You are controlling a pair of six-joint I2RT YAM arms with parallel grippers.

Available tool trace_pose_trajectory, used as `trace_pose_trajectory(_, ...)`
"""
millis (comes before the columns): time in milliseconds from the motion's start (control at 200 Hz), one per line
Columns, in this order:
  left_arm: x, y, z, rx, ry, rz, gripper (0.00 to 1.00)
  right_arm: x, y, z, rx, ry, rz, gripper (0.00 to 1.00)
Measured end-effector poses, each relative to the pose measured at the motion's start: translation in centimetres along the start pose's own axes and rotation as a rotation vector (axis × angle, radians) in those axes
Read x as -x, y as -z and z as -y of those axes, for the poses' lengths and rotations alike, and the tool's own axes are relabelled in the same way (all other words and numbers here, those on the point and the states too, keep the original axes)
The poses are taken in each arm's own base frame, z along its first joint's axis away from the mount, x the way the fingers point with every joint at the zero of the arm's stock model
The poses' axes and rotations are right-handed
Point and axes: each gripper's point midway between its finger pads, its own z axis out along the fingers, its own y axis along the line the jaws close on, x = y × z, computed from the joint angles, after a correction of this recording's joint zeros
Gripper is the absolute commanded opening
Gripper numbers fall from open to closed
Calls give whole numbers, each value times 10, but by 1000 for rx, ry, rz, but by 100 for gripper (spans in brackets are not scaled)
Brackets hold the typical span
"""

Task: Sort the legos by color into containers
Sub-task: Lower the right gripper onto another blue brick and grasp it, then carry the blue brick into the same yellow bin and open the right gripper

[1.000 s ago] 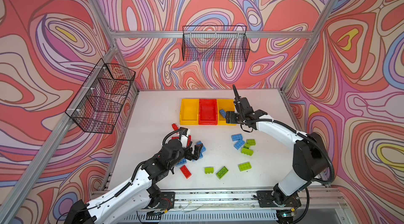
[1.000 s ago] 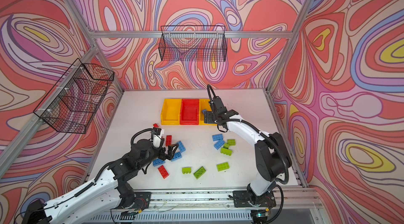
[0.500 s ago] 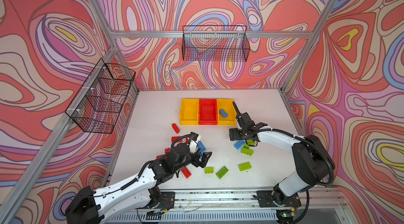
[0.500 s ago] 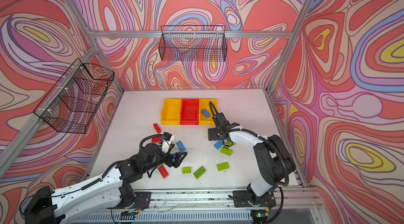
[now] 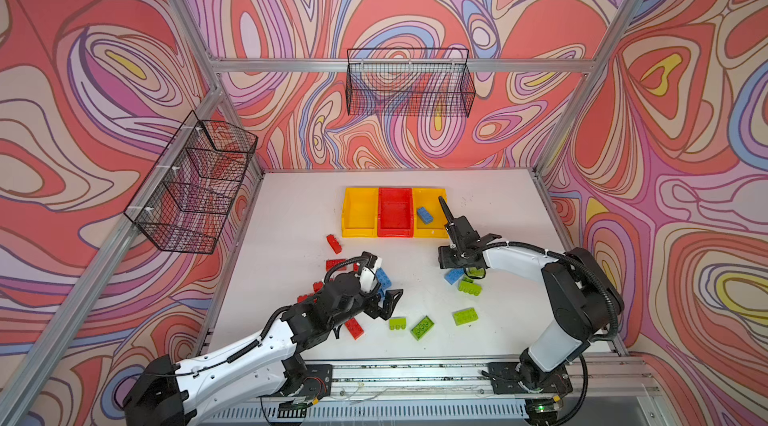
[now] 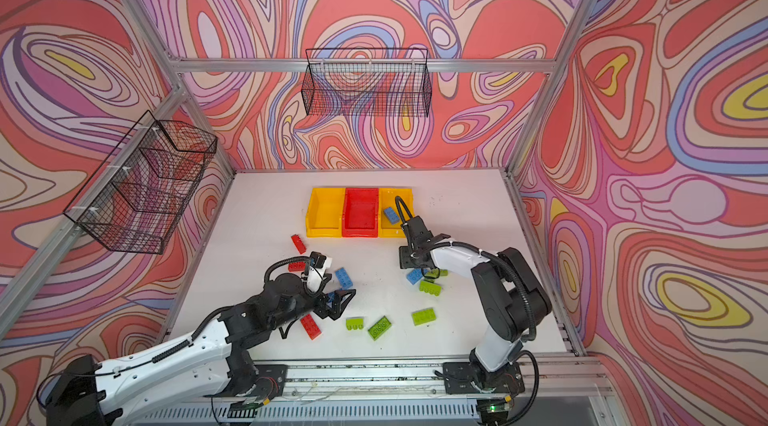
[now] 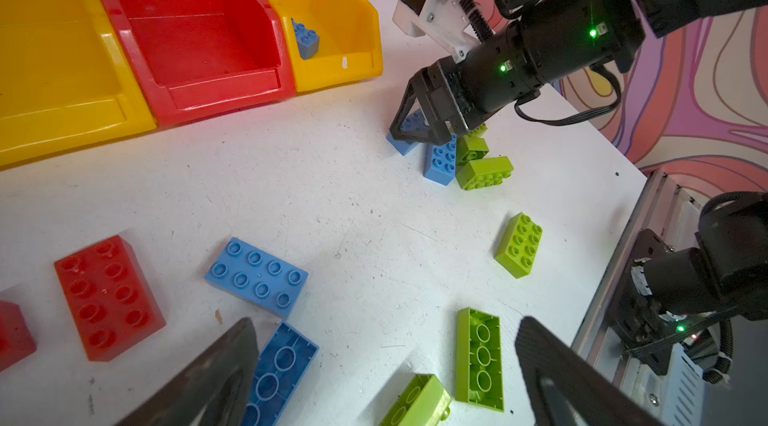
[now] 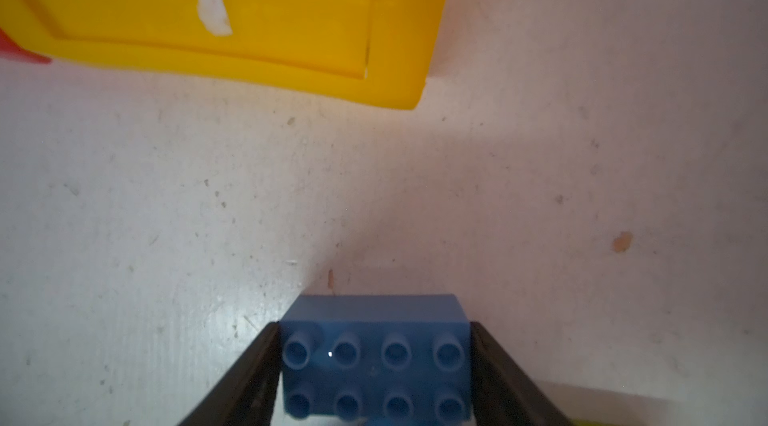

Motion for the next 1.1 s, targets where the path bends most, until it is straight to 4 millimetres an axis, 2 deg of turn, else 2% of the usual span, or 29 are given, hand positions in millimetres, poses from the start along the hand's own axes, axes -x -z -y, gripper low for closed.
trace_pose_trajectory(150,-3,0,-1,5,-1,-11,100,1,0,0,-3,-2,0,55)
trace_pose_trajectory(336,-3,3,-4,17,-8,-8,100,3,3,2,-18,-1,-9,54)
trace_pose_trajectory(411,-1,5,-4,18,-13,3,100,5,8,2,-22,-2,-7,53)
trace_pose_trajectory(511,1,9,-5,20,-19,19,100,15,24,1,-21,-7,19,53)
trace_pose_trajectory(581,1,11,-6,22,-23,25,100,27,39,-2,-12,-11,56,53)
trace_pose_trajectory(721,-1,12,-7,27,-26,24,100,68,78,-14,28,-25,175,53)
trace_pose_trajectory(866,-2,13,-9,31,-26,20,100,112,102,-28,58,-28,268,53)
trace_pose_trajectory(992,-2,17,-10,35,-26,23,100,146,103,-40,66,-17,311,53)
trace_pose_trajectory(1102,1,23,-10,37,-24,44,100,168,84,-49,51,-2,310,53)
